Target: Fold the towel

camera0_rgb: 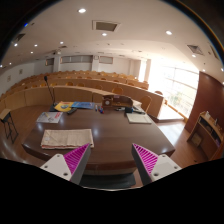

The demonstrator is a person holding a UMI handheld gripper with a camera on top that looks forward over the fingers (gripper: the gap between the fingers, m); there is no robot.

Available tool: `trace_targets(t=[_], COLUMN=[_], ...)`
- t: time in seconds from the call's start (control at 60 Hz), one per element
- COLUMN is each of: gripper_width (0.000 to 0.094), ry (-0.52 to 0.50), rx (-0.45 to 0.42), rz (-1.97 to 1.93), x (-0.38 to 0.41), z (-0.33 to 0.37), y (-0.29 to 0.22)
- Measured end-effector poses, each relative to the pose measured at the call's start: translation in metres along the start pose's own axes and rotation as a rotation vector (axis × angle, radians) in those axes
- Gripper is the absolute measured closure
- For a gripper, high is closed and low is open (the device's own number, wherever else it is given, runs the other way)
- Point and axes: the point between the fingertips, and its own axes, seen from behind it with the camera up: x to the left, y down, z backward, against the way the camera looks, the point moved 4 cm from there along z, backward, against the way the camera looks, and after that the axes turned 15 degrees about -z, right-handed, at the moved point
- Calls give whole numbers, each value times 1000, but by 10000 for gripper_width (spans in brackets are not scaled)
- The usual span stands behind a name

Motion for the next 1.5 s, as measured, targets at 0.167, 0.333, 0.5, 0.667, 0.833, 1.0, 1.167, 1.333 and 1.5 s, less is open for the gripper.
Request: trace_targets(t=[0.167, 0.333, 0.5, 0.667, 0.833, 1.0, 1.167, 1.333, 1.5], gripper_width=[86, 91, 94, 91, 88, 90, 219, 860, 879], ry=[-1, -31, -147, -264, -314, -259, -211, -189, -228], rx=[54, 134, 232, 271, 263, 255, 226, 201, 260], rz=[-6, 4, 28, 49, 55, 88, 136, 216, 165], x=[4, 41, 135, 261, 364, 411, 423, 417, 419], z=[-11, -38, -64, -99, -161, -238, -291, -302, -295], y=[29, 80, 144, 184, 207, 218, 221, 215, 212])
